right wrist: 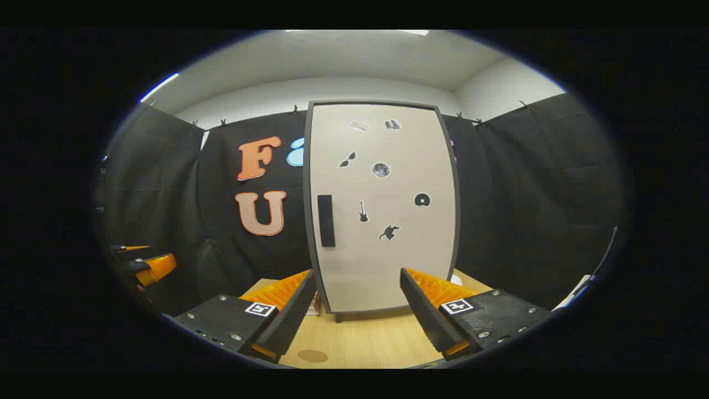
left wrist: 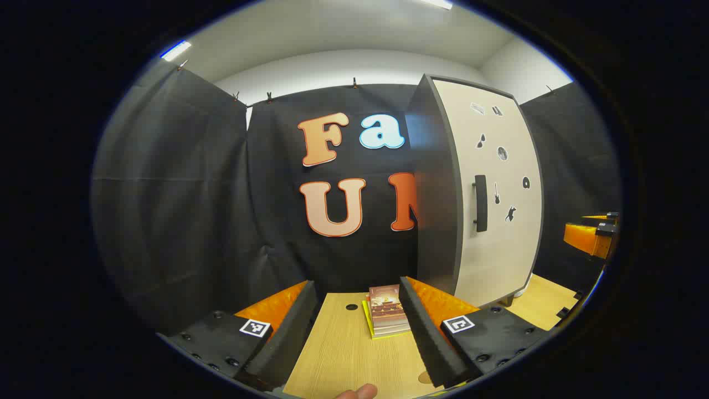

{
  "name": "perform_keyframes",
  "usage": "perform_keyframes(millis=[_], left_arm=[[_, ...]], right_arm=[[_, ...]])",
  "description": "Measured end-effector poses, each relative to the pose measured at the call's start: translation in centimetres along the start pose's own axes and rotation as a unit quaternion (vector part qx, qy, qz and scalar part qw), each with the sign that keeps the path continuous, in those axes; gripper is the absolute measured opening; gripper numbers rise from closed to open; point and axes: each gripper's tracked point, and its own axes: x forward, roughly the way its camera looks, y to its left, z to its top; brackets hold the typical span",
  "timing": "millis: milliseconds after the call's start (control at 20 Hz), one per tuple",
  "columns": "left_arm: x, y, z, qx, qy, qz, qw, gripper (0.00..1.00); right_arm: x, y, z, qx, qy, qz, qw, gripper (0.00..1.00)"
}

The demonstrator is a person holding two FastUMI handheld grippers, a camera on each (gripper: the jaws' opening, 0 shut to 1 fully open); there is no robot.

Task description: Open the cabinet door with the right hand, grasp the bottle in the cabinet with the left hand and place it on the coaster, then close the cabinet door with the right hand.

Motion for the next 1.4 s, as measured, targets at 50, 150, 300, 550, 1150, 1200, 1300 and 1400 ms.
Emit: perform_keyframes(millis=[50, 150, 300, 550, 1150, 1200, 1300, 1400], left_arm=[[0.0, 0.2, -0.3, -0.001, 0.003, 0.002, 1.0, 0.98], [0.0, 0.4, -0.6, -0.002, 0.008, 0.006, 1.0, 0.98], [0.2, 0.4, -0.8, -0.002, 0.011, 0.01, 1.0, 0.98], [0.4, 0.5, -0.5, 0.002, 0.006, 0.014, 1.0, 0.97], [1.8, 0.7, -2.0, -0.004, 0.017, 0.018, 1.0, 0.97], [2.0, 0.6, -2.1, -0.003, 0.019, 0.018, 1.0, 0.98], [2.2, 0.8, -2.3, -0.004, 0.021, 0.018, 1.0, 0.97], [2.6, 0.8, -2.6, -0.006, 0.023, 0.017, 1.0, 0.98]], right_arm=[[0.1, 0.1, 0.0, -0.002, 0.0, 0.001, 1.0, 0.93], [0.2, 0.1, -0.1, -0.004, 0.001, 0.003, 1.0, 0.93], [0.4, 0.1, -0.2, -0.002, 0.004, 0.005, 1.0, 0.93], [0.9, 0.2, -0.3, -0.002, 0.008, 0.008, 1.0, 0.93], [3.8, 1.1, -0.2, -0.009, 0.011, 0.013, 1.0, 0.88], [4.3, 1.2, 0.0, -0.012, 0.011, 0.015, 1.0, 0.93], [5.5, 1.7, 0.6, -0.016, 0.007, 0.019, 1.0, 0.93], [7.0, 2.4, 1.2, -0.021, 0.005, 0.024, 0.999, 0.93]])
